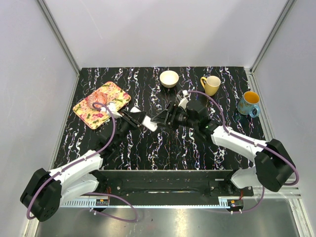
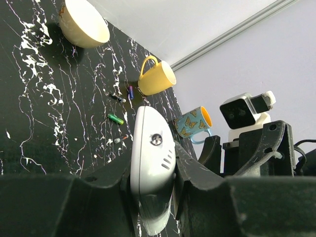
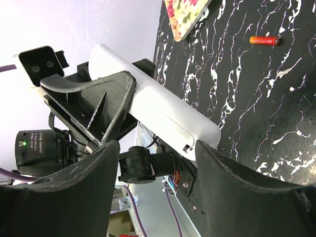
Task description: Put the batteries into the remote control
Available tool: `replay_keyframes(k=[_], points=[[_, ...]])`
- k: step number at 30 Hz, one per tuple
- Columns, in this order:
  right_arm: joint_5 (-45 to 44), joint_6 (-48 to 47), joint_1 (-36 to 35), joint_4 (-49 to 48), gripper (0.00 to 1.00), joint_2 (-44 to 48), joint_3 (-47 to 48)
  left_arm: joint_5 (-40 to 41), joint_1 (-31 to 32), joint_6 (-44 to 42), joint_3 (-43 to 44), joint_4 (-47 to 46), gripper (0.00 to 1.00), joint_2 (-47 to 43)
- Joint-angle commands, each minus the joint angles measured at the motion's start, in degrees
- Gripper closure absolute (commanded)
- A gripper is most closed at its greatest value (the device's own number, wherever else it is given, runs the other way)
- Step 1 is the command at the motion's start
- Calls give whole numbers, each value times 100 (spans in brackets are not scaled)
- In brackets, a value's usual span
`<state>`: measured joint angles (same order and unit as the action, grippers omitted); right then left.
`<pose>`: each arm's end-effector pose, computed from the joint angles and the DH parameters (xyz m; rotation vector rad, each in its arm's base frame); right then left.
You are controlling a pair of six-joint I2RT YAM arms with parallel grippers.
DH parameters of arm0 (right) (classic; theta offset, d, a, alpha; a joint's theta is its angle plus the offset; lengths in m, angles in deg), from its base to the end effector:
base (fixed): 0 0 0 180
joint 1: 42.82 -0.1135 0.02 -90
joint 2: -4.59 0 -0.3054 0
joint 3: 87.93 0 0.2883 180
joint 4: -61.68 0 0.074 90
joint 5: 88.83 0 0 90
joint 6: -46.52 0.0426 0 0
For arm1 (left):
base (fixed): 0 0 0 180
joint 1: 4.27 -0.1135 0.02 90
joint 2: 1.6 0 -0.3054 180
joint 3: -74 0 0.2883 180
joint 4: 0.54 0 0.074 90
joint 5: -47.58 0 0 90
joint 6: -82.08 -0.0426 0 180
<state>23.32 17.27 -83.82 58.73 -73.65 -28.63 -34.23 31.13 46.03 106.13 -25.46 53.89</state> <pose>0.2457 0.2349 0.2877 0.0557 2.1520 1.5083 0.1892 -0.1270 0.2540 -0.3860 1.6101 -1.1089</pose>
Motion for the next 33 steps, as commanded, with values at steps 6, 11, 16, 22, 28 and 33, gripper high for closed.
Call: replay_keyframes(k=[6,11,16,22,28,33], points=[[175,226,-40,-446,41,-174,140,51,72,10,-17,-578,100,-46],[246,306,-40,-403,41,-175,114,174,81,-34,-43,-570,100,-108],[193,288,-40,-306,39,-34,-9,280,73,-113,-34,-535,100,-178],[184,323,-40,-279,38,10,-79,315,73,-131,-17,-517,100,-196],[175,323,-40,-270,37,63,-123,403,73,-166,-17,-508,100,-196],[210,358,-40,-297,37,10,-141,456,73,-166,-8,-526,100,-187]])
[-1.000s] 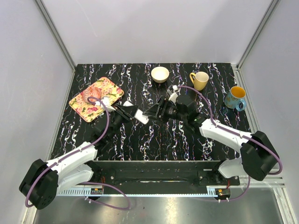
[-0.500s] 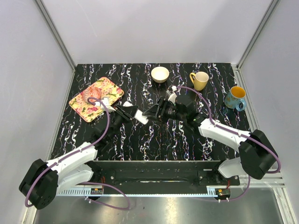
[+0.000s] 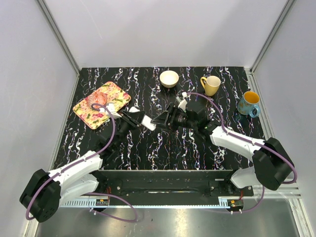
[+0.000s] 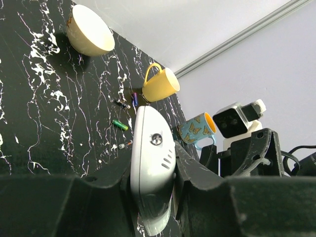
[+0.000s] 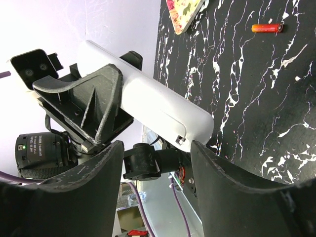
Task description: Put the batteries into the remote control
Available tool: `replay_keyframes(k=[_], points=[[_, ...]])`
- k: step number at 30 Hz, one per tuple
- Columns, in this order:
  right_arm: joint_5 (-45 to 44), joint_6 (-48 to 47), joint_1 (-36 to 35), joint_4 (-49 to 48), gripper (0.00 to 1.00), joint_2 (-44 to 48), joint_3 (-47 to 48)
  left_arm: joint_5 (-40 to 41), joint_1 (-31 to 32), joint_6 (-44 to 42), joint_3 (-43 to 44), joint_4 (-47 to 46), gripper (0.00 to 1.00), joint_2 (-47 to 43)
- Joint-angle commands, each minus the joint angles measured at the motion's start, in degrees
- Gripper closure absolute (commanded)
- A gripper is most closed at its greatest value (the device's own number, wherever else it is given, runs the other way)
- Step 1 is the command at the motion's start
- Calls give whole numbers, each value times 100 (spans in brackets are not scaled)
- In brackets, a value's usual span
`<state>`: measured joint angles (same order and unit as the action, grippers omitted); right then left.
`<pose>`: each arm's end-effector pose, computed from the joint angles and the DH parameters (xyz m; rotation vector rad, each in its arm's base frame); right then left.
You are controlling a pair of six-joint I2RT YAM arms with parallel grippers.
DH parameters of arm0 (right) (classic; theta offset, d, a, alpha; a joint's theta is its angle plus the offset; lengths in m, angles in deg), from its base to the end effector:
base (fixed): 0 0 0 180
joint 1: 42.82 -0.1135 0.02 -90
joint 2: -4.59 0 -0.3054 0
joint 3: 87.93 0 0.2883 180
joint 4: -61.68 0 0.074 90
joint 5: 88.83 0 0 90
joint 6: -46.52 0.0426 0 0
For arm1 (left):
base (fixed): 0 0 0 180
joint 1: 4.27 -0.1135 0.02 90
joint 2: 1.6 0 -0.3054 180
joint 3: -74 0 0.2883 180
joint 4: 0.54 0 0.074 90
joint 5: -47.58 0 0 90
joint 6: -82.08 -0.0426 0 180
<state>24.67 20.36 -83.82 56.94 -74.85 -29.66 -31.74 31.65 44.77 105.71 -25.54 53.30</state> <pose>0.2465 0.2367 0.2776 0.0984 2.1829 1.5533 0.1870 -0.1257 0.2535 -0.3945 1.5947 -1.0694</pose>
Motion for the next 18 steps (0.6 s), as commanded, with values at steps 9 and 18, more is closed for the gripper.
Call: replay_keyframes(k=[9,18], points=[[84,59,-40,-214,36,78,6,5,55,31,69,-614,100,30],[189,120,-40,-407,43,-124,146,-57,125,102,-37,-719,100,48]])
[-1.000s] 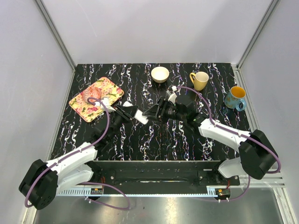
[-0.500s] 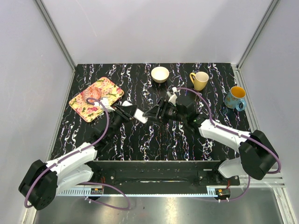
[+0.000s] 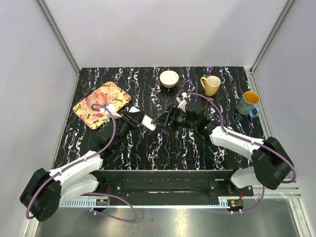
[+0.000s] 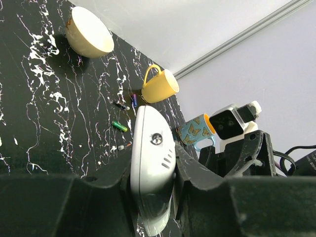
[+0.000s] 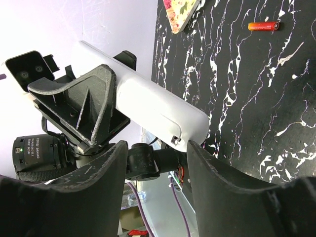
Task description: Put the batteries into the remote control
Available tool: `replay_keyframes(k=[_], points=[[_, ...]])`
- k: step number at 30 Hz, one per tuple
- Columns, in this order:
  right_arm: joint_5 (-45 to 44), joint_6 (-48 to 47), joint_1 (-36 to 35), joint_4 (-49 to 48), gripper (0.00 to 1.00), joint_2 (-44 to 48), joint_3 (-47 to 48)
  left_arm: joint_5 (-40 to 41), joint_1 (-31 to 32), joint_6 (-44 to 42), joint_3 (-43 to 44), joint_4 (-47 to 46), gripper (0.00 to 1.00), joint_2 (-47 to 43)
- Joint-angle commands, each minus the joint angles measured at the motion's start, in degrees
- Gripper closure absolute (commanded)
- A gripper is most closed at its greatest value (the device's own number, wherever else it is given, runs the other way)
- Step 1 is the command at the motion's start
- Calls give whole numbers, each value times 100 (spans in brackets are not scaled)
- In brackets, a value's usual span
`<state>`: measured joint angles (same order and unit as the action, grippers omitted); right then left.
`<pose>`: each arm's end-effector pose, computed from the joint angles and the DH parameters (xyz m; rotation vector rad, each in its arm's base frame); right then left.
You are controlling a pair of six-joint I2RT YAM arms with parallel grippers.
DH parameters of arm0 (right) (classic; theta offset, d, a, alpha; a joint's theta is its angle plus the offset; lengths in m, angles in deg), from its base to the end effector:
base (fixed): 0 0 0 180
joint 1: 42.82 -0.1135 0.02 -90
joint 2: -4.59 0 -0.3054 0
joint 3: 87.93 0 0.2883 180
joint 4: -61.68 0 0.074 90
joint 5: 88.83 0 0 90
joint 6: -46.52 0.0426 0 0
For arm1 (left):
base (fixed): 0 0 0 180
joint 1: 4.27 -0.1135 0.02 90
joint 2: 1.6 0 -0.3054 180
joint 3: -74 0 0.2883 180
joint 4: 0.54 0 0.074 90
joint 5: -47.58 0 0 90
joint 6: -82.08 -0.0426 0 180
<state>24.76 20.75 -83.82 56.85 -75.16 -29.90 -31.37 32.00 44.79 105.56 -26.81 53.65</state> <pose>0.2467 0.2370 0.2745 0.1078 2.1939 1.5541 0.1867 -0.1269 0.2538 -0.3942 1.5812 -1.0766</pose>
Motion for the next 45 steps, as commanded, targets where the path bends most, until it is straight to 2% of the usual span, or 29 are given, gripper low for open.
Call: replay_keyframes(k=[1,13,23,31,33,35,39,45], points=[[181,99,-40,-442,45,-111,170,-112,91,91,-13,-601,100,39],[233,143,-40,-575,53,-199,258,-200,231,108,14,-716,100,224],[233,108,-40,-487,49,-191,346,-59,328,-94,128,-373,100,259],[225,99,-40,-443,47,-217,355,-41,381,-77,128,-461,100,268],[207,108,-40,-486,51,-208,320,-76,389,-77,145,-435,100,268],[216,108,-40,-539,65,-182,267,-155,389,-59,180,-365,100,311],[198,55,-40,-514,80,-94,197,-208,381,2,225,-241,100,399],[146,-33,-40,-347,90,90,135,-129,381,3,251,-206,100,426]])
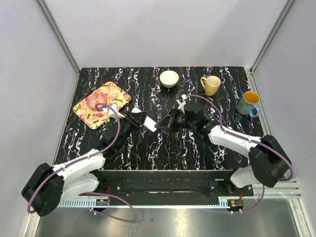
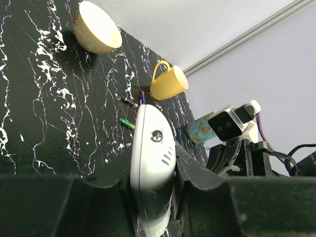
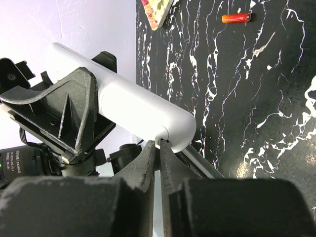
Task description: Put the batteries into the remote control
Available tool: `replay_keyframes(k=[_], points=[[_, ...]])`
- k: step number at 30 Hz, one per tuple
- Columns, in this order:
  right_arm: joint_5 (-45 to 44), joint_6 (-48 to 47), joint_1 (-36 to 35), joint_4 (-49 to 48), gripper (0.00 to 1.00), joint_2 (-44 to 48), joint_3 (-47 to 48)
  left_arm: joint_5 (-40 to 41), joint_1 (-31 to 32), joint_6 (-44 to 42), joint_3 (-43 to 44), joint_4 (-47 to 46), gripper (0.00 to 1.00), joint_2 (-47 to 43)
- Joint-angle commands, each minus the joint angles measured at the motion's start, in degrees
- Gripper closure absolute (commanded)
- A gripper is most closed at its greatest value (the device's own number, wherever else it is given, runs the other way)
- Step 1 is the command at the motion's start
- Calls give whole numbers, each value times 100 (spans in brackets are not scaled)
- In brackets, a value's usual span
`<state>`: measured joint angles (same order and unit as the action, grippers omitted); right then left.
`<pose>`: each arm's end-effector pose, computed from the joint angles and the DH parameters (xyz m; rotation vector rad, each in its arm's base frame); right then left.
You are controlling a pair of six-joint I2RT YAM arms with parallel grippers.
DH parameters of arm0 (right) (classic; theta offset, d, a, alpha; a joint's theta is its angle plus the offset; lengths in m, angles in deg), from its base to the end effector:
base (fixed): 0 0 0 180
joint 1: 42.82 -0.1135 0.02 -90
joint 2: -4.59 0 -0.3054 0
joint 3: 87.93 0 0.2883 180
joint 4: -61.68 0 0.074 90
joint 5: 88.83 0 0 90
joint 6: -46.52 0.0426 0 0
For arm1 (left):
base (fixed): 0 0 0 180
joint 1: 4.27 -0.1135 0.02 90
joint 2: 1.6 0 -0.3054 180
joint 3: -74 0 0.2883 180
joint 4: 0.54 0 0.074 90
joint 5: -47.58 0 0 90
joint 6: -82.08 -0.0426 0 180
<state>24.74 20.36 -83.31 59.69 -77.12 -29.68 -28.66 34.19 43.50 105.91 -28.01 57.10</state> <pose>0.2518 0.2374 0.2596 0.1425 2.2739 1.5024 0.1896 -0.1376 0.2459 -0.3853 1.6121 -1.0355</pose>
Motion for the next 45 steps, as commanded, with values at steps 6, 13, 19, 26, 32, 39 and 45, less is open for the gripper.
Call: replay_keyframes(k=[6,13,19,26,32,39,45], points=[[104,-73,-91,-508,100,340,113,-392,162,114,225,-86,100,63],[33,-239,-91,-323,100,481,149,-278,162,44,198,2,100,10],[33,-319,-91,-156,100,560,166,-84,153,-27,269,178,100,-34],[-2,-319,-91,-94,100,621,8,-188,13,262,260,169,100,-69],[-81,-371,-64,11,100,674,-211,-776,-242,474,382,204,100,53],[-239,-521,6,82,100,587,-440,-1604,-365,360,690,433,100,737],[-309,-495,146,-323,100,271,-861,-1719,-365,439,761,-15,100,1574]])
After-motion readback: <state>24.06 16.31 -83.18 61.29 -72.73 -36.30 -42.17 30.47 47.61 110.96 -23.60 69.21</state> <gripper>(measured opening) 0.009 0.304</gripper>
